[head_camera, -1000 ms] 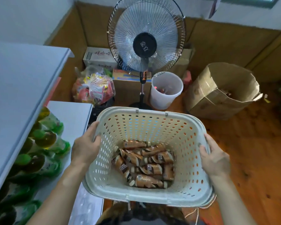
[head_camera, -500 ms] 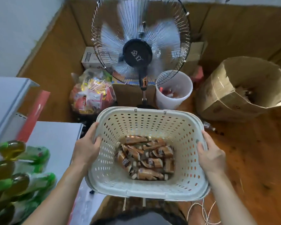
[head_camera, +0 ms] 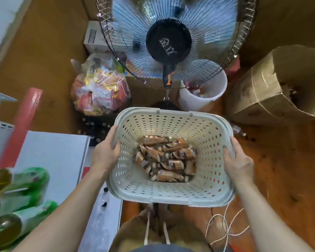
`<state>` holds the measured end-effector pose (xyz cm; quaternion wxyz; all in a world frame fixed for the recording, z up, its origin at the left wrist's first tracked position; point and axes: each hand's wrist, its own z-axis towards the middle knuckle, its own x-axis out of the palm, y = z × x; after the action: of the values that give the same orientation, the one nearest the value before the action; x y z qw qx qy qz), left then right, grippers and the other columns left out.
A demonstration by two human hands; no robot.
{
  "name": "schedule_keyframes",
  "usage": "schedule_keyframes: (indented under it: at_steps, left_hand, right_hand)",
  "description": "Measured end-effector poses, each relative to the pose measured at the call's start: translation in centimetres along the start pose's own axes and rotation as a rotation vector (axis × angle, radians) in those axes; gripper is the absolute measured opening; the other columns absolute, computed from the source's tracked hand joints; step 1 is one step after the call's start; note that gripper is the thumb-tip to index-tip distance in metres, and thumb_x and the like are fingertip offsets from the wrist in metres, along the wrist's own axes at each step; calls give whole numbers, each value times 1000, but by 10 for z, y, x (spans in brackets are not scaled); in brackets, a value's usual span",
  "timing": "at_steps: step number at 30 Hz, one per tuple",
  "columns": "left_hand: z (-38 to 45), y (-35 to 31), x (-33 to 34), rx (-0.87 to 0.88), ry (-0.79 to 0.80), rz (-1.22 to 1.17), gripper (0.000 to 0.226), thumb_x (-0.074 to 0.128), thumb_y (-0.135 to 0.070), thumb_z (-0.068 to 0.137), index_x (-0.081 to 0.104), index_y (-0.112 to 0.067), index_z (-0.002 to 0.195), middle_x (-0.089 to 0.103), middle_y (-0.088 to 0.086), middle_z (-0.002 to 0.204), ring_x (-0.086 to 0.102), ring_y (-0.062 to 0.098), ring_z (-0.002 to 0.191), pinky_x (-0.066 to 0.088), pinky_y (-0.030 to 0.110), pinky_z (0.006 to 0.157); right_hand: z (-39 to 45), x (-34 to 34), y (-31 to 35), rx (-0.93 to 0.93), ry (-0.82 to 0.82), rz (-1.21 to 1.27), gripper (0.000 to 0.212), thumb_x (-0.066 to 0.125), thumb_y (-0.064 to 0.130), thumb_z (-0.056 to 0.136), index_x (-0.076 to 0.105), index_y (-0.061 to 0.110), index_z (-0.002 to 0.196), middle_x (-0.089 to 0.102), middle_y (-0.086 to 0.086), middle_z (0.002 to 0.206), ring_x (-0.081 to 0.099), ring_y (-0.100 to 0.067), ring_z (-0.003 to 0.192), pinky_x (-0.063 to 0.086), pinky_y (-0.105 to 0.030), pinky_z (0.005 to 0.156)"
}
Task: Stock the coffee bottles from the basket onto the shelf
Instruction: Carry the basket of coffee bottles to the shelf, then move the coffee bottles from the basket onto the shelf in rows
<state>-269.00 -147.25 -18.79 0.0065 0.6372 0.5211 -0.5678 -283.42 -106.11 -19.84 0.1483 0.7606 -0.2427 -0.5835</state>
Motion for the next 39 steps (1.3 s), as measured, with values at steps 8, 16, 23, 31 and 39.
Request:
schedule_keyframes:
  at_steps: [8, 16, 23, 31, 39]
  left_hand:
    - [14, 16, 9, 8, 65, 61, 70, 56, -31, 109, 20, -51, 166, 71, 2, 98, 62, 12, 71, 51, 35, 64]
    - [13, 12, 7, 47, 128, 109, 79, 56, -21, 109, 12, -44, 170, 66, 1, 104, 59, 12, 71, 38, 21, 56]
    - [-9, 3, 8, 204, -148, 328, 68, 73, -24, 94, 50, -24, 158, 53, 13, 136, 48, 33, 129, 55, 49, 100]
    - [-12, -38, 63, 191, 137, 203, 59, 63, -33, 102, 48, -24, 158, 58, 2, 146, 54, 20, 133, 50, 45, 114]
    - [12, -10, 137, -68, 455, 262, 63, 54, -49, 104, 42, -24, 161, 55, 13, 156, 57, 36, 139, 49, 54, 115]
  right_hand:
    - [14, 16, -10, 23, 50, -91, 54, 44, 54, 112, 27, 56, 163, 70, 3, 101, 69, -16, 81, 63, -40, 66]
    - [10, 15, -7, -40, 84, -225, 64, 48, 51, 111, 16, 54, 165, 64, 5, 114, 66, -24, 94, 64, -49, 78]
    - [-4, 4, 26, -285, -63, -355, 58, 64, 34, 103, 45, 23, 157, 53, -5, 141, 50, -29, 130, 55, -48, 103]
    - [-2, 49, 52, -467, 174, -389, 51, 57, 40, 104, 55, 20, 151, 60, -6, 143, 55, -31, 135, 49, -51, 114]
    - [31, 126, 41, -412, 459, -646, 68, 45, 52, 109, 31, 22, 169, 39, -12, 172, 28, -38, 161, 38, -57, 125]
